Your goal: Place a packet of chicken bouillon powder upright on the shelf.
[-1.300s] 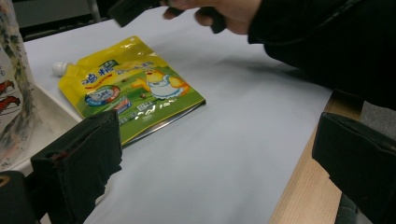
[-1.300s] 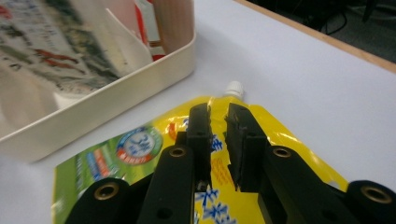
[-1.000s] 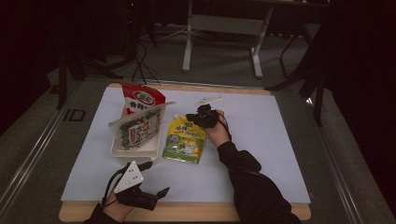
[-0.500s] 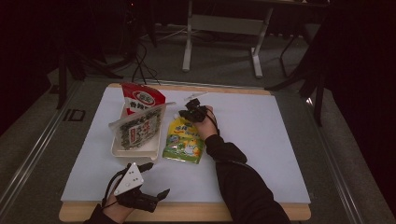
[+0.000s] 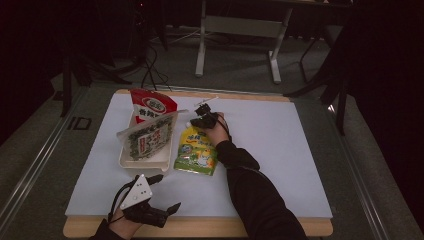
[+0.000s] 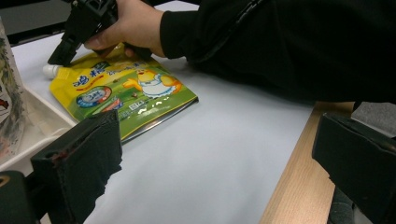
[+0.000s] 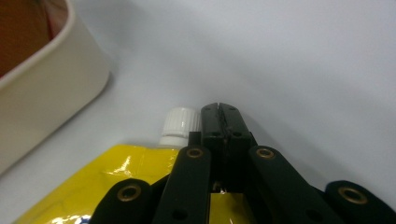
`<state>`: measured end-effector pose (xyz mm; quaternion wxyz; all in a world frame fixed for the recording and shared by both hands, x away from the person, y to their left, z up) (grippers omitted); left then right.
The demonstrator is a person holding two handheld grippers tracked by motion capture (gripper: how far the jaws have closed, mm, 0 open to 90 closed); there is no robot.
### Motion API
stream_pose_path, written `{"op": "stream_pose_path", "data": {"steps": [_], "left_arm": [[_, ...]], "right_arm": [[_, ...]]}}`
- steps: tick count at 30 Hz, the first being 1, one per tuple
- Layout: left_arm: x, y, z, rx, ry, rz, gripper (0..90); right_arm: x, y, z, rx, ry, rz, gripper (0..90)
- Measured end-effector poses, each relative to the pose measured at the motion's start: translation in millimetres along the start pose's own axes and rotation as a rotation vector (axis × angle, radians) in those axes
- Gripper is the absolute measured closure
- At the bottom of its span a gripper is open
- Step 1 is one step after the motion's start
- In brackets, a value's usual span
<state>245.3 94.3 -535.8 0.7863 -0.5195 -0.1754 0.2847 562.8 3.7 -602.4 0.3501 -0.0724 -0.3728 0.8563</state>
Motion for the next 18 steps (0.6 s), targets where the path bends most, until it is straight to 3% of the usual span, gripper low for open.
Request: {"op": "stream_pose_path", "data": {"steps": [11,18], "left_arm": [[2.4,-0.9,-0.6,-0.002,-0.008,0.002,2.8],[4.7,-2.0,-0.7,-0.004,-0.018,0.006,2.8]], "right_arm": [[31.7,22.0,13.8,0.015,-0.076,0.100,90.0],[56.7,39.0,26.1,0.026,-0.093,0.166,90.0]]}}
Point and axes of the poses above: each handheld gripper's, and its own axes: z roughly backward along the jaws, y roughly out of its underside, x roughly to its left, the point moved 8 cm from there along -z, roughly forward along the jaws
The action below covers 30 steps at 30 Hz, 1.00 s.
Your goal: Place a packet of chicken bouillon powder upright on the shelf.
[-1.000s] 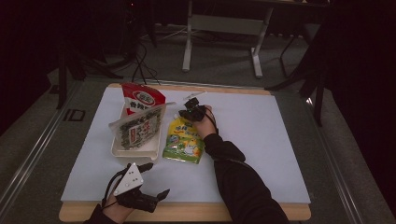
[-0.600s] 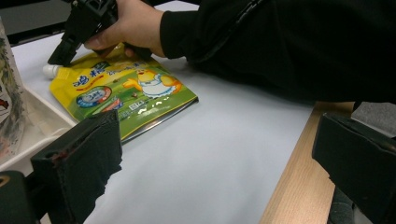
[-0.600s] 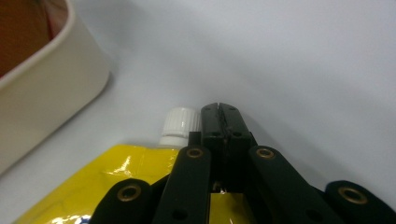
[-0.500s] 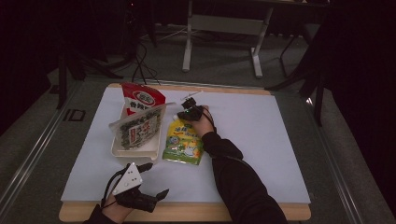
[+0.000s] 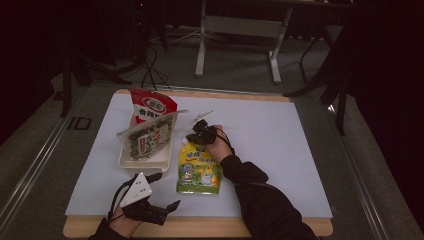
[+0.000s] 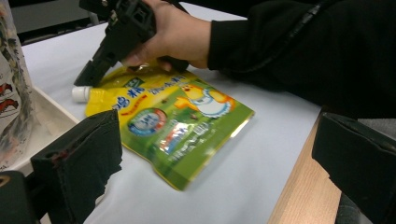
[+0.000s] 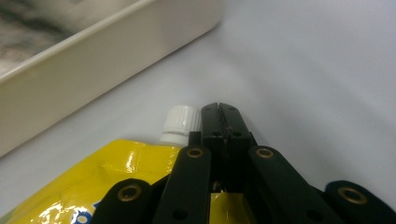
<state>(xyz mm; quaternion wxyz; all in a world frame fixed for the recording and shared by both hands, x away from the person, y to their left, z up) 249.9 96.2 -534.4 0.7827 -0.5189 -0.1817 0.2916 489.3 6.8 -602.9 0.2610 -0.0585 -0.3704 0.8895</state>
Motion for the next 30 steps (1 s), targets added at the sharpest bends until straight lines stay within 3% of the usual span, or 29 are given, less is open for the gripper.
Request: {"op": "stream_pose_path", "data": {"steps": [11,15,21,24,30], "left_arm": [[-4.5,0.4,-3.6,0.006,0.017,-0.005,2.8],[-5.2,0.2,-4.1,0.005,0.022,-0.005,2.8],[-5.7,0.4,-4.7,0.006,0.024,-0.006,2.8],[-6.6,-0.3,-5.0,0.002,0.031,-0.004,2.8],[-6.1,1.6,-6.5,0.005,0.037,0.000,2.8]], "right_arm": [[34.8,19.6,14.3,0.005,-0.037,0.048,90.0],[40.9,23.6,17.7,0.007,-0.044,0.063,89.7],[36.5,19.4,30.0,-0.011,-0.024,0.069,83.5],[31.7,15.3,55.3,-0.030,-0.010,0.089,80.3],[26.1,22.9,89.8,-0.011,0.018,0.126,72.2]]}}
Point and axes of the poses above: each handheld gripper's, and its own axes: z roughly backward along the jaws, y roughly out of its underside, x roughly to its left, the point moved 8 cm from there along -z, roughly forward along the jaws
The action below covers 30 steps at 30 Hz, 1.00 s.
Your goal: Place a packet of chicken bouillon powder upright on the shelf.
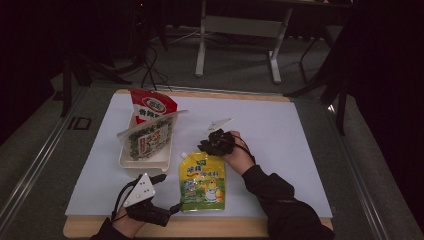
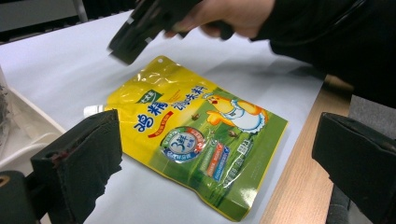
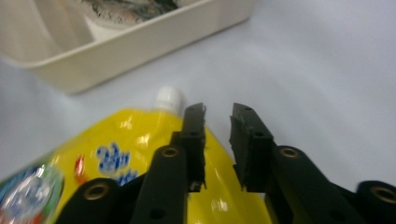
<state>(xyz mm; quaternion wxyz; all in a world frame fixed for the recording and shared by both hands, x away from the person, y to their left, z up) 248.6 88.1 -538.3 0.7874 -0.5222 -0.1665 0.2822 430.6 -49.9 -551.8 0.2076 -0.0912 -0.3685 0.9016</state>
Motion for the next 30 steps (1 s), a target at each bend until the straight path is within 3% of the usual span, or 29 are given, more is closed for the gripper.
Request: {"op": "stream_pose_path", "data": {"steps": [6,16,21,23,30], "left_arm": [[-0.5,2.8,-2.3,0.009,0.003,0.001,2.8],[1.1,4.9,-3.1,0.011,0.004,0.011,2.8],[0.1,5.9,-4.2,0.016,0.007,0.007,2.8],[-0.1,5.7,-4.0,0.017,0.007,0.005,2.8],[-0.3,7.4,-4.9,0.024,0.009,0.005,2.8]], "right_arm": [[-5.7,17.2,29.0,0.028,0.043,0.025,64.5],[-34.5,32.2,57.5,0.038,0.087,-0.059,53.7],[-40.2,34.1,52.1,0.071,0.063,-0.094,47.5],[-39.7,35.6,43.9,0.080,0.022,-0.128,44.9],[-35.8,38.4,22.2,0.114,-0.030,-0.154,40.8]]}}
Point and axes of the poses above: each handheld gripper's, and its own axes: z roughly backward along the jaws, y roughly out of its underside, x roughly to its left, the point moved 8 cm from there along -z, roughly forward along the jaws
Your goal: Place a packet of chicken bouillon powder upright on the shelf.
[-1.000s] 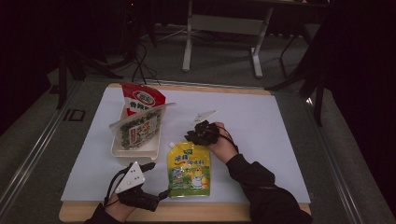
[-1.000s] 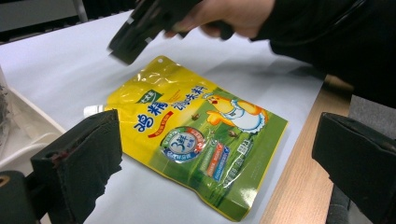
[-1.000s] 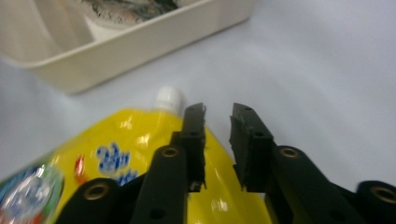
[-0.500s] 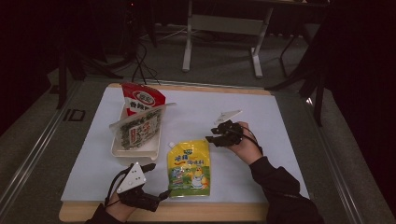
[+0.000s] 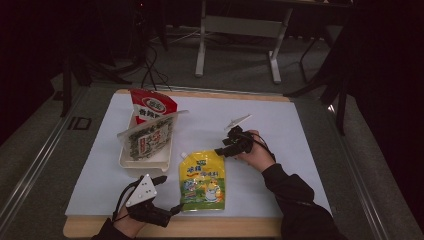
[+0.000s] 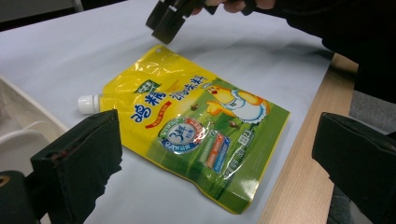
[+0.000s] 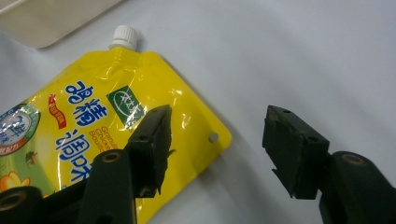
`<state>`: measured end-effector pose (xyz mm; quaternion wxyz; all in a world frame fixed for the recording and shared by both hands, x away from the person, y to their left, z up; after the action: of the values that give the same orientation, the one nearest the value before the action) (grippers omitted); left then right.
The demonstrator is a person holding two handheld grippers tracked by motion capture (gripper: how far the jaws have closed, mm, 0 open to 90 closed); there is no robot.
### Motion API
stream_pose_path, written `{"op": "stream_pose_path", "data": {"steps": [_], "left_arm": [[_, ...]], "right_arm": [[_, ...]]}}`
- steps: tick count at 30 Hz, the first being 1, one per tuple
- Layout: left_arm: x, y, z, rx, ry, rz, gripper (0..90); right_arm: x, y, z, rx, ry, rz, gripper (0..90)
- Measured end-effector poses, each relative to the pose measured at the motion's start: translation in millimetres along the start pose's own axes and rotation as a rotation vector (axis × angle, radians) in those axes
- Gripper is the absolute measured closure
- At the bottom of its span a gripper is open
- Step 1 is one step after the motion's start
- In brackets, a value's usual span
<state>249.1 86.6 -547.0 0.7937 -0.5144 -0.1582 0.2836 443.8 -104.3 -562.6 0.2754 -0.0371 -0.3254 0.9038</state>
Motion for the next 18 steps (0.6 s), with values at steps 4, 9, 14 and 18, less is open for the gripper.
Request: {"op": "stream_pose_path", "data": {"steps": [4,9,14,18], "left_arm": [[-0.4,0.7,-0.8,0.003,0.003,-0.003,2.8],[0.4,0.6,-0.6,0.000,0.003,0.000,2.8],[0.3,0.5,-0.5,0.003,-0.001,-0.005,2.8],[0.5,0.8,-1.1,0.005,-0.002,-0.005,2.8]], "right_arm": [[1.4,1.2,-12.2,0.038,-0.018,-0.004,38.6],[0.2,6.7,-23.9,0.099,-0.036,-0.025,35.9],[0.3,12.7,-28.1,0.146,-0.082,-0.048,39.7],[2.6,13.6,-25.6,0.157,-0.122,-0.032,54.7]]}}
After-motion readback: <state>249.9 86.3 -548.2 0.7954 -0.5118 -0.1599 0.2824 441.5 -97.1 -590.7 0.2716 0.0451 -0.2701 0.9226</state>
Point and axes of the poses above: each handheld gripper's, and its own axes: z roughly backward along the jaws, y roughly out of its underside, x roughly to its left, the point moved 8 cm from there along -z, roughly forward along the jaws
